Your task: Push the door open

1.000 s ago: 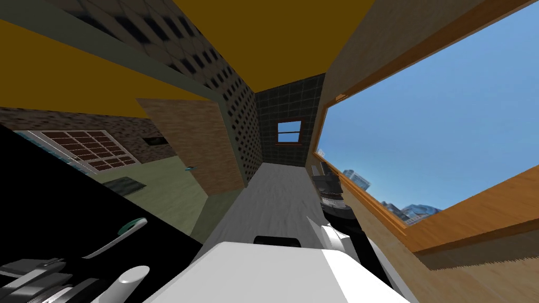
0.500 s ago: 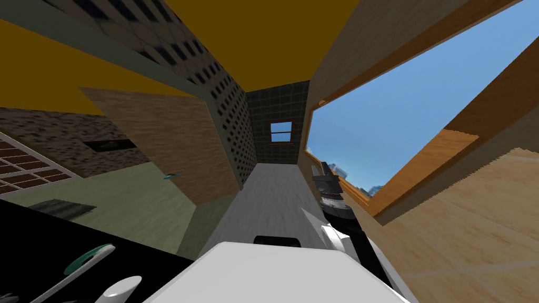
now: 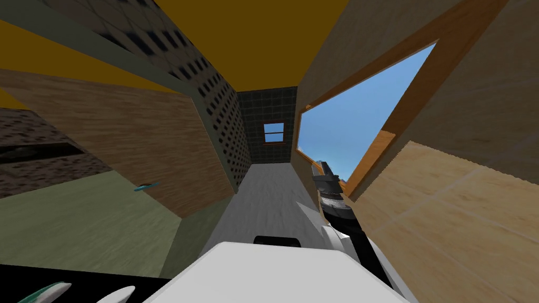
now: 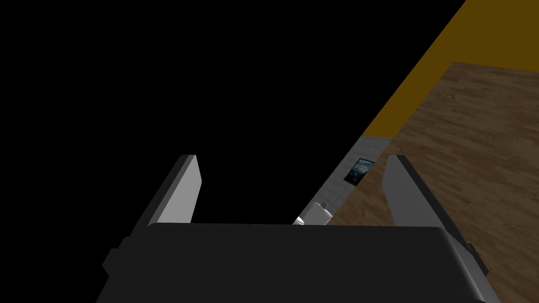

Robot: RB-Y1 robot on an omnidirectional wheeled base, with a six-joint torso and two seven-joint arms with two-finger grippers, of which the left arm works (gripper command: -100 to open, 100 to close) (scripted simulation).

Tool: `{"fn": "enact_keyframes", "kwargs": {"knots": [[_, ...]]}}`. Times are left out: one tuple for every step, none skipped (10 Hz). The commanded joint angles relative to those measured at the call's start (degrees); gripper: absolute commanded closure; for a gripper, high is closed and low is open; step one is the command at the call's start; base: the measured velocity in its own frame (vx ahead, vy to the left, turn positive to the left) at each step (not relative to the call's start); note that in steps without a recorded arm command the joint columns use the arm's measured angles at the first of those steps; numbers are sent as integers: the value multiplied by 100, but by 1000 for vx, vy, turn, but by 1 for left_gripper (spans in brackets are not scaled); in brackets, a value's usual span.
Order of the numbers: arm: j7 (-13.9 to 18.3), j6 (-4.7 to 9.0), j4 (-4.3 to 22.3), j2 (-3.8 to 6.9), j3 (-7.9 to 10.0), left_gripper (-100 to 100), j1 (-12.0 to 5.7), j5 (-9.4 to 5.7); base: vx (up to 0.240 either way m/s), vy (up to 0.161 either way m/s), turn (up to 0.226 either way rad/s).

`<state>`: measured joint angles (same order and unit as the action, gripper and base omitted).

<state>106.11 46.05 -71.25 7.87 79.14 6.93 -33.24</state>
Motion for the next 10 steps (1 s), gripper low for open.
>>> {"fn": "enact_keyframes", "kwargs": {"knots": [[193, 28, 35, -72, 147, -100, -40, -63, -86, 57, -215], [333, 50, 107, -84, 250, -100, -66, -109, -89, 65, -287], [403, 61, 143, -90, 302, -100, -80, -132, -75, 78, -238], [534, 81, 209, -106, 397, -100, -104, -174, -75, 65, -251], [597, 91, 241, -115, 444, -100, -116, -195, -77, 45, -178], [725, 111, 306, -132, 537, -100, -140, -236, -76, 46, -225], [852, 131, 371, -149, 631, -100, -164, -277, -80, 64, -273], [979, 151, 436, -167, 724, -100, -188, -319, -102, 76, -305], [1106, 171, 501, -184, 817, -100, -212, -360, -117, 76, -221], [1233, 191, 566, -201, 910, -100, -236, -401, -113, 59, -272]]}}
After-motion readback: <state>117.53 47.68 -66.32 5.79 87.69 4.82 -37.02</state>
